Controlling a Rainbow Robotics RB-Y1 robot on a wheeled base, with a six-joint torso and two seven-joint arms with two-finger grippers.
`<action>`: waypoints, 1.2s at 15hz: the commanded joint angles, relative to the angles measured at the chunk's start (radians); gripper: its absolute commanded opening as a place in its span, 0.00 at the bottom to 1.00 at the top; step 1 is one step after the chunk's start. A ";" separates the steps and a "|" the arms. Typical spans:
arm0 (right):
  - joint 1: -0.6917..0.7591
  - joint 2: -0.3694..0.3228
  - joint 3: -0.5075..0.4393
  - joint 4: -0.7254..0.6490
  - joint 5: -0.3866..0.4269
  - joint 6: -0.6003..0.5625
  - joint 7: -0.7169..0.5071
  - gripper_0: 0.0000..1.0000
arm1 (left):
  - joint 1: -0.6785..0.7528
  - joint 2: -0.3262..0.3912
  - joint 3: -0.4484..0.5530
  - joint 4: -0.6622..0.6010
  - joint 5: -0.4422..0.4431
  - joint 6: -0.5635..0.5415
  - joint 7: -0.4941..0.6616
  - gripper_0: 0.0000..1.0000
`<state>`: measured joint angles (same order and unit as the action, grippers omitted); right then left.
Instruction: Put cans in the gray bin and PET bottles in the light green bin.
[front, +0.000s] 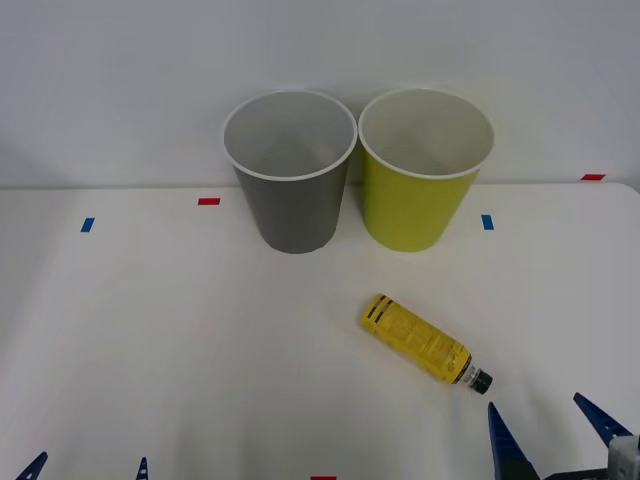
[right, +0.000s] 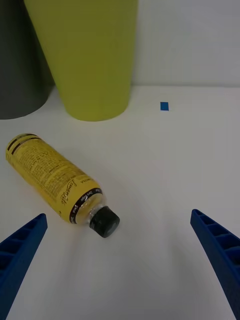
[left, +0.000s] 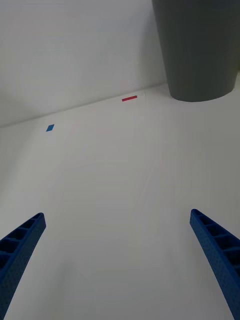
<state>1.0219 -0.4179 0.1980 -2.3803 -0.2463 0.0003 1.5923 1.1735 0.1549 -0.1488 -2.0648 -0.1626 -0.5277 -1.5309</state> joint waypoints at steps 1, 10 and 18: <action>-0.106 -0.024 -0.057 -0.057 -0.019 0.165 -0.040 1.00 | 0.000 0.000 0.000 0.000 0.000 0.000 0.000 0.99; -0.370 -0.167 0.012 -0.238 0.246 0.794 -0.463 1.00 | 0.000 0.000 0.000 0.000 0.000 0.000 0.000 0.99; -0.806 -0.107 0.052 -0.238 0.102 1.383 -0.523 1.00 | 0.000 0.000 0.000 0.000 0.000 0.000 0.000 0.99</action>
<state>0.2877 -0.5417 0.2485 -2.6169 -0.0933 1.3075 1.0653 1.1735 0.1549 -0.1488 -2.0647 -0.1626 -0.5277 -1.5309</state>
